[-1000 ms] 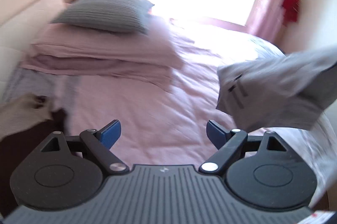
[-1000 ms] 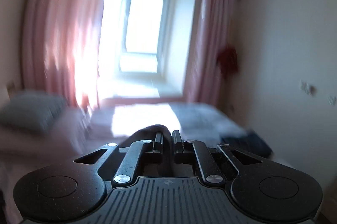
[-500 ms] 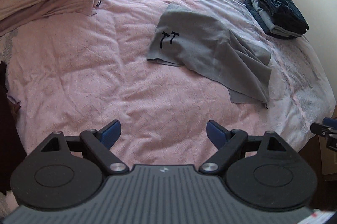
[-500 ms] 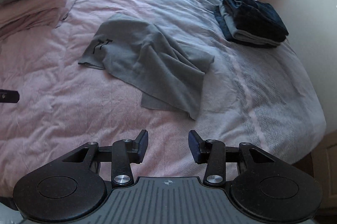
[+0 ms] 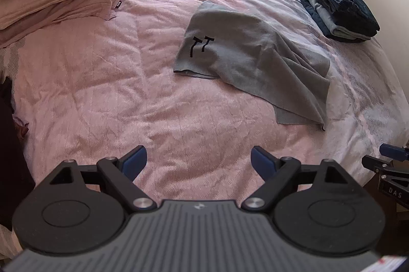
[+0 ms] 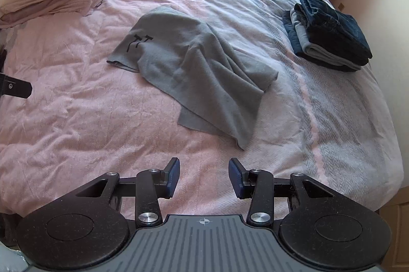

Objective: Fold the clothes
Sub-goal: 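Move both tools toward the crumpled grey skirt on the bed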

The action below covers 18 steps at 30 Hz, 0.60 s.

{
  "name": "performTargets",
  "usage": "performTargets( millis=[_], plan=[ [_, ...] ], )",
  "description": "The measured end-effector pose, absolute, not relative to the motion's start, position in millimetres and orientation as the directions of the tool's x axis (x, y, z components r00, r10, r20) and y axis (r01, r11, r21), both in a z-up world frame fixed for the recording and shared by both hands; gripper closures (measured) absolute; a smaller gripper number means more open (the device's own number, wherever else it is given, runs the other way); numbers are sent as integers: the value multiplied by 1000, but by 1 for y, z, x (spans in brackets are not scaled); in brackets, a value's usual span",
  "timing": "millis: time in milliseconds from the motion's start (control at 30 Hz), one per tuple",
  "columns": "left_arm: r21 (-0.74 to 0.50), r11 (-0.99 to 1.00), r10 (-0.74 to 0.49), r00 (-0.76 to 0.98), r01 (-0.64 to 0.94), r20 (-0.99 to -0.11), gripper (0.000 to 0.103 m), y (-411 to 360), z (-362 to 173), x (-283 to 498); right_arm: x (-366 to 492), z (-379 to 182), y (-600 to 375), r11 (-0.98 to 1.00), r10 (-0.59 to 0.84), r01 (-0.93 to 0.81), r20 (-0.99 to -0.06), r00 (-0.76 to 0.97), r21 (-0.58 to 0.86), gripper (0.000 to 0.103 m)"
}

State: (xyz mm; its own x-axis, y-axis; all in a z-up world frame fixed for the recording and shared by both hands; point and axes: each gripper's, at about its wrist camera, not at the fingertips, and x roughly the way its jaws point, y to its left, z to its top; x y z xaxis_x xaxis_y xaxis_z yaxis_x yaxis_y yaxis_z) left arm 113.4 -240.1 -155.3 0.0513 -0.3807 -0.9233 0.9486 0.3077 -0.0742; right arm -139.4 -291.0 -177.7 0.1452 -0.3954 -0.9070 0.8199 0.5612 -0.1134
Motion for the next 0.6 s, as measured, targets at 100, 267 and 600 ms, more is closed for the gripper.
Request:
performTargets(
  millis=[100,267,600],
  plan=[
    [-85,290,-372,31,953,-928,17,-246,-162,119,-131,-179,-292,551,-404,827,-903,143,-116,64],
    [-90,245,-383,11,965,-924,17,-260,-172,136,-111,-183,-302,532,-436,836,-890,137,-132,64],
    [-100,246,-383,2,964,-924,17,-283,-180,176,-79,-186,-329,532,-439,836,-888,139,-133,64]
  ],
)
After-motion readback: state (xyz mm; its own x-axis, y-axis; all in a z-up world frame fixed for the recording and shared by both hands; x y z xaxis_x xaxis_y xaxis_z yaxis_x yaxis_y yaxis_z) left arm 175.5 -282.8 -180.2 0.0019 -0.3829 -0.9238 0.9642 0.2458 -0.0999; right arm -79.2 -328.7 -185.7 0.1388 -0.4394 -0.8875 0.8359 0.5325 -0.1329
